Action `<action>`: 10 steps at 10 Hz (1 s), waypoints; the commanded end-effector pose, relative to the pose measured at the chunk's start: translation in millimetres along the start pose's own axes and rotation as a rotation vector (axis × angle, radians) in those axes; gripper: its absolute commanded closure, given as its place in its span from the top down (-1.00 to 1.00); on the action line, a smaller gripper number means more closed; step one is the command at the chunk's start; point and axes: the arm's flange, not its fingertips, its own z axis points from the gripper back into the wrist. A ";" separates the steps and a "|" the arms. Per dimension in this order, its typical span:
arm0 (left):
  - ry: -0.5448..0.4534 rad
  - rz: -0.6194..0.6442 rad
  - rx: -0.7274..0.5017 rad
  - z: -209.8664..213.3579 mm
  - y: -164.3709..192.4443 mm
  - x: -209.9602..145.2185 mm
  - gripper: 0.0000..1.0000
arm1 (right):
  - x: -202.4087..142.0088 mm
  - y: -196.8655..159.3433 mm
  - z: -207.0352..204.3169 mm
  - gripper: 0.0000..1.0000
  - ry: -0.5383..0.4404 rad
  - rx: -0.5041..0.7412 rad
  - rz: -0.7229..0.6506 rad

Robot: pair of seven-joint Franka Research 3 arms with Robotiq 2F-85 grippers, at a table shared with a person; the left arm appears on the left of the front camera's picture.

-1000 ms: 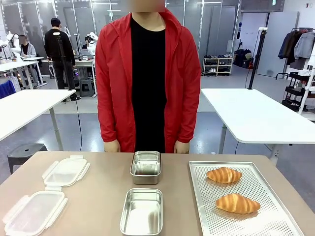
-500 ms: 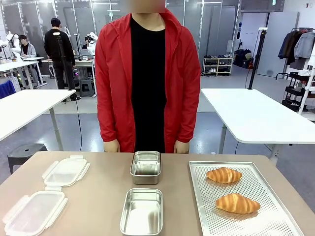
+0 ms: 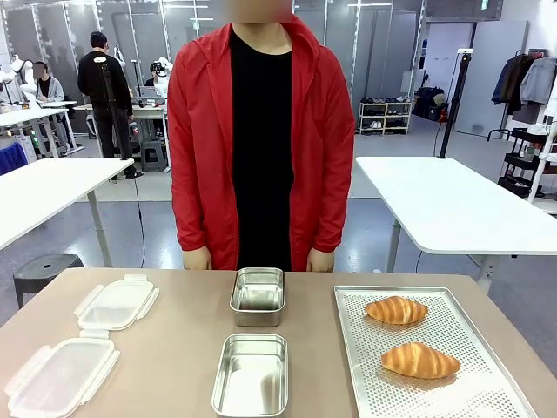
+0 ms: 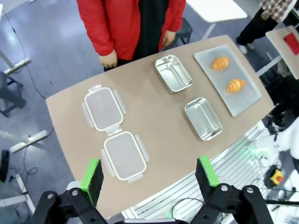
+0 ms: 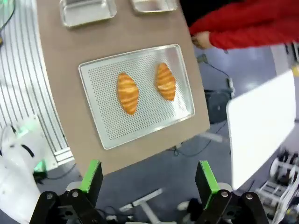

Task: Place the bread into the airtight container.
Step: Pick up a Butter Roll and place it into an empty Airtight Container.

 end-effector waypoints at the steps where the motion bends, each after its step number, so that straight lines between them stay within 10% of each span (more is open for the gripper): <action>1: 0.006 -0.018 0.003 1.1 -1.3 -0.4 1.00 | 8.9 -20.2 -37.4 1.00 0.007 0.037 0.129; 10: 0.006 -0.018 0.003 1.1 -1.3 -0.4 1.00 | 11.3 -8.3 -264.2 1.00 0.107 0.292 0.150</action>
